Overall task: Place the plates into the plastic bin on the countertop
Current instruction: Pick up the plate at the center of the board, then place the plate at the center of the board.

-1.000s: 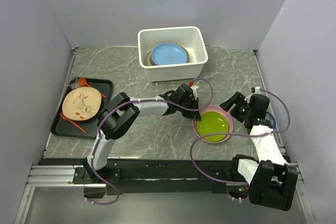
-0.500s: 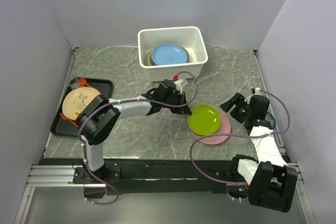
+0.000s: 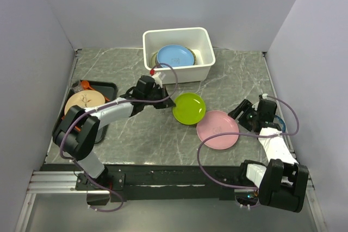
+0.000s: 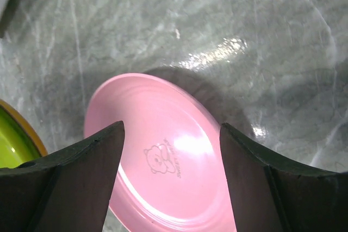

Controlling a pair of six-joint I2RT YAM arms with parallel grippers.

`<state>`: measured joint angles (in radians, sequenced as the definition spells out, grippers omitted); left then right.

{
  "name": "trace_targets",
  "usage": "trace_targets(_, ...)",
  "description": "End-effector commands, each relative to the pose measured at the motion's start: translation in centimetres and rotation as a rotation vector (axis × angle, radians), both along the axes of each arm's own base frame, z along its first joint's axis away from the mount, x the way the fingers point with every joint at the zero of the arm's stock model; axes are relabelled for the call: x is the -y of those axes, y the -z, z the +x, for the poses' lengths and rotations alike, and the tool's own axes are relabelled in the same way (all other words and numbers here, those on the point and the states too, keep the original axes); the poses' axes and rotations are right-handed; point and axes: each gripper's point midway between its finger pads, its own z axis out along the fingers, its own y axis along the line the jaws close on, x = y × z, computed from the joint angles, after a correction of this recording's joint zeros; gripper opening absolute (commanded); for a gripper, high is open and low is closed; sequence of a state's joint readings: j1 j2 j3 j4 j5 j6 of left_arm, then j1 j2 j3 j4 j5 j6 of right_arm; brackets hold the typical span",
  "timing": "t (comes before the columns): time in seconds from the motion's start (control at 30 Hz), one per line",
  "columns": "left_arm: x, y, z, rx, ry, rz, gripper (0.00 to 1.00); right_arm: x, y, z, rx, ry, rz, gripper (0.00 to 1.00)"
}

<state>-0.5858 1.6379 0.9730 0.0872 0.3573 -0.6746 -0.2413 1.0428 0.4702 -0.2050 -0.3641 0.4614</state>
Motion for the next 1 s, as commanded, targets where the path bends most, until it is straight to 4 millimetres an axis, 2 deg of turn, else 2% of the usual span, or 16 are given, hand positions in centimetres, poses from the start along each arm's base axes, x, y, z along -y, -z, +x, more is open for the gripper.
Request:
trace_targets(0.0,-1.3,0.0,-0.1,0.012,-0.027,-0.003,0.01,0.8,-0.1,0.5,-0.012,0.011,-0.027,0.78)
trace_targets(0.2,-2.6,2.9,0.3,-0.049,-0.078,0.037,0.01,0.5,0.1,0.5,-0.024,-0.007,-0.013,0.78)
trace_targets(0.5,-5.1,6.1,1.3,-0.111,-0.144,0.084,0.01,-0.1,0.8,0.6,-0.051,-0.038,0.013,0.76)
trace_targets(0.77,-7.1,7.6,2.0,-0.142,-0.191,0.095,0.01,-1.1,1.3,0.6,-0.073,-0.082,0.023,0.74)
trace_targets(0.8,-7.3,7.8,2.0,-0.145,-0.192,0.097,0.03,-1.2,1.3,0.7,-0.074,-0.087,0.024,0.73)
trace_targets(0.9,-7.6,7.8,2.0,-0.138,-0.202,0.109,0.24,-1.8,1.5,0.6,-0.086,-0.114,0.029,0.71)
trace_targets(0.93,-7.9,7.8,2.1,-0.133,-0.215,0.115,0.41,-2.0,1.6,0.5,-0.091,-0.123,0.035,0.71)
trace_targets(0.97,-8.1,7.7,2.0,-0.128,-0.221,0.120,0.49,-2.3,1.6,0.6,-0.090,-0.137,0.035,0.70)
